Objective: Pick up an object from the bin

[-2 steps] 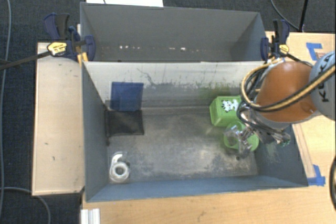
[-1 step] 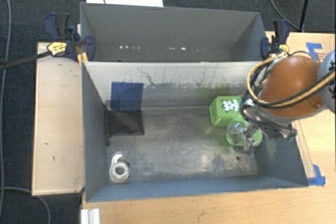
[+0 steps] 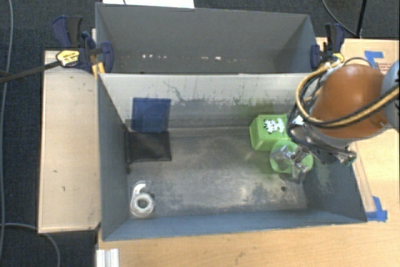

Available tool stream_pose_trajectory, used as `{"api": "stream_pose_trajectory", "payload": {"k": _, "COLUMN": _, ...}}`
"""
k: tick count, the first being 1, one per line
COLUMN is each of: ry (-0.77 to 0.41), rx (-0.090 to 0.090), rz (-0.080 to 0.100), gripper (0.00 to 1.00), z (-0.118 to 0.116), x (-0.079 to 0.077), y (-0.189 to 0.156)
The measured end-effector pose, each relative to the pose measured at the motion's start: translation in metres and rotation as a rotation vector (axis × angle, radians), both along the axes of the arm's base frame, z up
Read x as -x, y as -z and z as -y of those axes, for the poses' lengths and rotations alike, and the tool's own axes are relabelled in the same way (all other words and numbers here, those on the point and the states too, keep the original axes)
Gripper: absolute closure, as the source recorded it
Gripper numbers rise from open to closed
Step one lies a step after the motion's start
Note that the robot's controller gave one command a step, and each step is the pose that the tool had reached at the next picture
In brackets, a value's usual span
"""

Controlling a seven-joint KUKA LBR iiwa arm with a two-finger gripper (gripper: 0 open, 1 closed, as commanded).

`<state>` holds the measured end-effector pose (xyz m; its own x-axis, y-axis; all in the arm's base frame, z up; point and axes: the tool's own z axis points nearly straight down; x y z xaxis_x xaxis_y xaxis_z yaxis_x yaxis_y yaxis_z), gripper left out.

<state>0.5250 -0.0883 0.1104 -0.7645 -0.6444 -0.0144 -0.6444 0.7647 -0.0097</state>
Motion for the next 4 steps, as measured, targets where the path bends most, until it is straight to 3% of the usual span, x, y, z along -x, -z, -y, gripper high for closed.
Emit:
{"api": "stream_pose_trajectory", "payload": {"k": 1, "ry": 0.007, "rx": -0.003, "rz": -0.011, "gripper": 1.00, "z": 0.005, "x": 0.012, "y": -0.038}}
{"api": "stream_pose_trajectory", "payload": {"k": 2, "ry": 0.060, "rx": -0.002, "rz": -0.001, "gripper": 1.00, "z": 0.002, "x": 0.017, "y": -0.089}}
{"api": "stream_pose_trajectory", "payload": {"k": 3, "ry": 0.073, "rx": -0.004, "rz": -0.008, "gripper": 1.00, "z": -0.001, "x": 0.016, "y": -0.147}}
{"api": "stream_pose_trajectory", "payload": {"k": 4, "ry": 0.049, "rx": -0.004, "rz": -0.003, "gripper": 1.00, "z": -0.013, "x": 0.018, "y": -0.207}}
